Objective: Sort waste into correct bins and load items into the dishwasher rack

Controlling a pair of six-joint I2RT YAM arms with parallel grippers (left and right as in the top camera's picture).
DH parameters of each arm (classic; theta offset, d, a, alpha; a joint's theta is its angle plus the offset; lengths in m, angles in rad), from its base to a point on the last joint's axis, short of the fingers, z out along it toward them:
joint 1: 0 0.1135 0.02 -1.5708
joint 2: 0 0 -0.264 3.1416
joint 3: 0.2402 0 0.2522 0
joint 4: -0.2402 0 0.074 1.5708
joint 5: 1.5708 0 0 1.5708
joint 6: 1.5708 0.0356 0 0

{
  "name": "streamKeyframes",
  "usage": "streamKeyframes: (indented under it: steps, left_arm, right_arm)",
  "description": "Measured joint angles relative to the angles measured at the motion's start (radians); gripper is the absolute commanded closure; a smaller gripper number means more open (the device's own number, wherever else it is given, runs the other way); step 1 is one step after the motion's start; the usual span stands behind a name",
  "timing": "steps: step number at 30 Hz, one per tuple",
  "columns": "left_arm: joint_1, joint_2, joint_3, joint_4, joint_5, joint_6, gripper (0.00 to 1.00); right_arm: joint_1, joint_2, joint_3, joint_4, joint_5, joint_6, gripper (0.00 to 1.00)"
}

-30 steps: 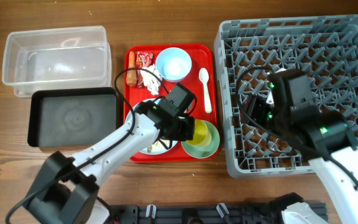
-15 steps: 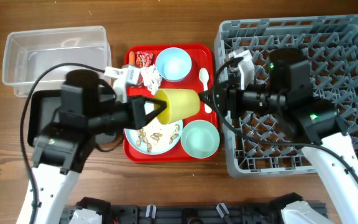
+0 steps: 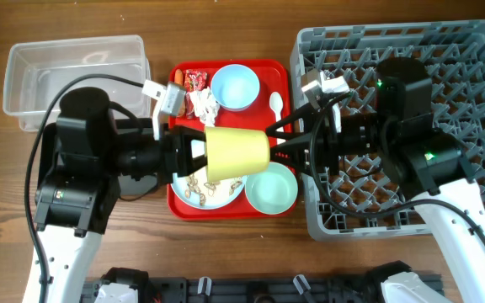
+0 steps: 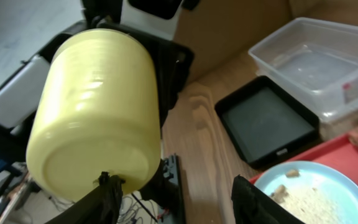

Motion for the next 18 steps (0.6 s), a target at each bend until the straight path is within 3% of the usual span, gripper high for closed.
streamKeyframes:
  steps: [4,10,18]
  left_arm:
    - [0.066,0.000,0.000,0.005,0.036,-0.010,0.96]
    - [0.096,0.000,0.000,0.008,0.047,-0.011,0.96]
    - [0.008,0.005,0.000,0.008,0.047,-0.011,0.96]
  right_arm:
    - [0.002,-0.010,0.000,0.042,-0.064,-0.003,0.23]
    - [0.005,-0.035,0.000,0.131,-0.104,0.024,0.21]
    - [0.089,-0.034,0.000,0.296,-0.082,0.112,0.20]
